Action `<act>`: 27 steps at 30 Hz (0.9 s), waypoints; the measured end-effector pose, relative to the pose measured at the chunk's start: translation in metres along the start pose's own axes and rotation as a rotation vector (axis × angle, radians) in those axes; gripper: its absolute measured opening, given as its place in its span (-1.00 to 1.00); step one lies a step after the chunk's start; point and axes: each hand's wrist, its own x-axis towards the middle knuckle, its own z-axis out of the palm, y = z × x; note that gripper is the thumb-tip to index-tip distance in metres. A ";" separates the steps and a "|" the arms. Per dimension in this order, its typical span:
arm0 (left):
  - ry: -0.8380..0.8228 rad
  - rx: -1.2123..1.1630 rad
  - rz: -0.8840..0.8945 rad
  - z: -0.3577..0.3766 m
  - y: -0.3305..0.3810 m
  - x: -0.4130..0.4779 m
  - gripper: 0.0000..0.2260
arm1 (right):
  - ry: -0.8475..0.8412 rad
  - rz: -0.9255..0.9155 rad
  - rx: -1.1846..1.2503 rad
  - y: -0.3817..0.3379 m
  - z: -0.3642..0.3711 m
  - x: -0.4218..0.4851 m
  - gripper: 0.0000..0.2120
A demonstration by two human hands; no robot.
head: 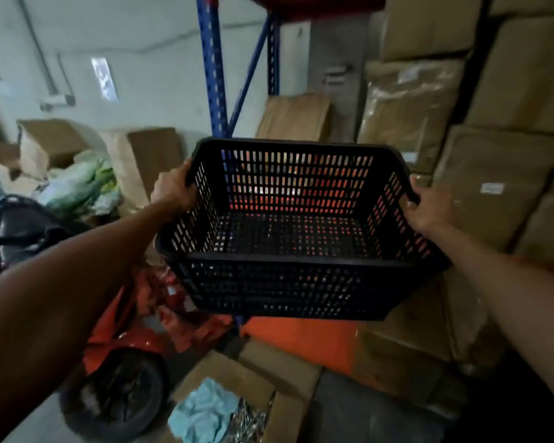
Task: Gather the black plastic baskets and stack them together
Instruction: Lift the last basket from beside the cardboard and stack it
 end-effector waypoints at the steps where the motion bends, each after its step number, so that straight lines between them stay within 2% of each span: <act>1: 0.034 -0.005 0.026 -0.023 0.022 0.006 -0.42 | 0.049 -0.002 0.012 -0.002 -0.032 0.006 -0.49; 6: 0.225 -0.036 0.178 -0.130 0.149 0.014 -0.46 | 0.258 -0.007 0.056 0.017 -0.195 0.024 -0.53; 12: 0.381 -0.136 0.322 -0.188 0.285 -0.024 -0.47 | 0.483 -0.050 0.046 0.085 -0.348 0.016 -0.48; 16: 0.461 -0.212 0.402 -0.185 0.377 -0.067 -0.53 | 0.550 -0.090 -0.025 0.166 -0.427 -0.013 -0.49; 20: 0.414 -0.261 0.468 -0.164 0.461 -0.122 -0.48 | 0.601 -0.050 -0.119 0.255 -0.486 -0.040 -0.47; 24: 0.364 -0.293 0.468 -0.130 0.530 -0.176 -0.45 | 0.553 0.004 -0.103 0.337 -0.527 -0.052 -0.45; 27: 0.301 -0.375 0.446 -0.107 0.565 -0.208 -0.59 | 0.508 0.042 -0.103 0.382 -0.542 -0.059 -0.45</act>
